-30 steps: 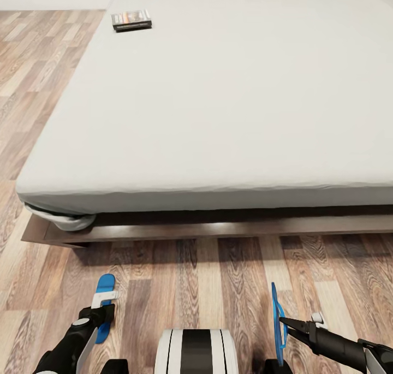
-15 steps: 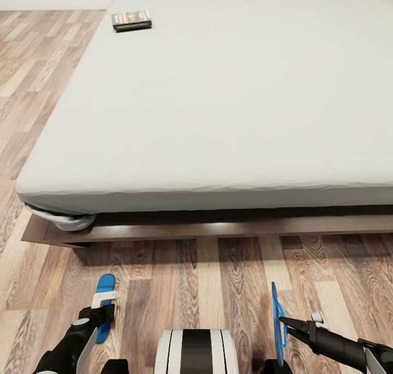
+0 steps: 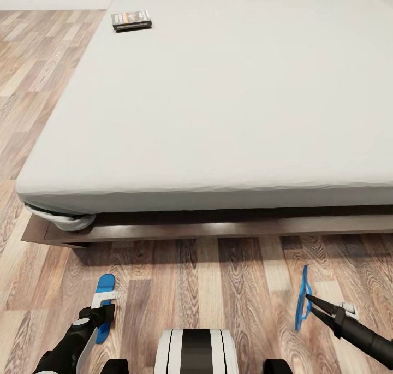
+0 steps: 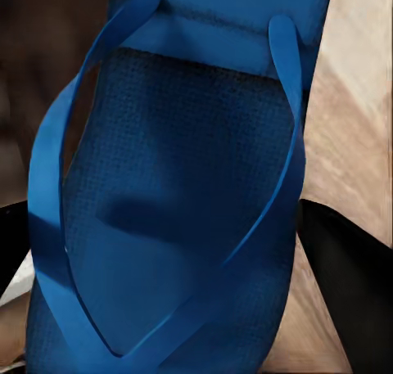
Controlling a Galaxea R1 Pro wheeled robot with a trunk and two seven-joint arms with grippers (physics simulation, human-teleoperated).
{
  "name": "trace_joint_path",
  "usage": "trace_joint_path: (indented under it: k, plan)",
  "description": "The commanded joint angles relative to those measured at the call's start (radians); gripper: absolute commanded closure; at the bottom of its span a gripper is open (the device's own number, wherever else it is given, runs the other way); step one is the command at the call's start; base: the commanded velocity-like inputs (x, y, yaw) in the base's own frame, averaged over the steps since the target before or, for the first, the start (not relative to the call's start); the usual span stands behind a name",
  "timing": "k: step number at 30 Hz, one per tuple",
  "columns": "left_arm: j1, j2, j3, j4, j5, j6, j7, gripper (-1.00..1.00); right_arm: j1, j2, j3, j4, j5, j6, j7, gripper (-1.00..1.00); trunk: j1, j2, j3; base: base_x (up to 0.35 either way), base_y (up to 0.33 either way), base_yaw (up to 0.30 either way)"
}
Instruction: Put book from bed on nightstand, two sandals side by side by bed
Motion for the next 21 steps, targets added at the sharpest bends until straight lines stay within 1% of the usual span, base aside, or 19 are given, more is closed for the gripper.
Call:
trace_joint_path:
  k: [1, 3, 6, 13, 17, 21]
  plan:
    - [0.0, -0.001, 0.002, -0.002, -0.01, 0.005, 0.0, 1.0, 0.0, -0.001, -0.025, 0.0, -0.002, 0.01, 0.002, 1.0, 0.0, 0.0, -0.001, 0.0, 0.0, 0.0]
    - [0.0, -0.001, 0.002, -0.002, -0.01, 0.005, 0.0, 1.0, 0.0, -0.001, -0.04, 0.0, -0.001, 0.011, 0.002, 1.0, 0.0, 0.0, -0.001, 0.0, 0.0, 0.0]
    - [0.0, -0.002, 0.002, -0.002, -0.01, 0.005, 0.0, 1.0, 0.0, -0.001, -0.048, 0.0, 0.0, 0.01, 0.002, 1.0, 0.0, 0.0, -0.001, 0.0, 0.0, 0.0]
    - [0.0, -0.003, 0.001, -0.002, -0.01, 0.005, 0.0, 1.0, 0.0, -0.001, -0.048, -0.001, 0.005, 0.008, 0.002, 1.0, 0.0, 0.0, -0.001, 0.0, 0.0, 0.0]
    - [0.0, -0.004, 0.001, -0.002, -0.01, 0.005, 0.0, 1.0, 0.0, -0.001, -0.048, -0.001, 0.008, 0.008, 0.003, 1.0, 0.002, -0.001, -0.016, 0.0, 0.0, 0.0]
    - [0.0, -0.004, 0.001, -0.002, -0.01, 0.005, 0.0, 1.0, 0.0, -0.001, -0.048, -0.001, 0.008, 0.009, 0.004, 1.0, 0.002, -0.001, -0.016, 0.0, 0.0, 0.0]
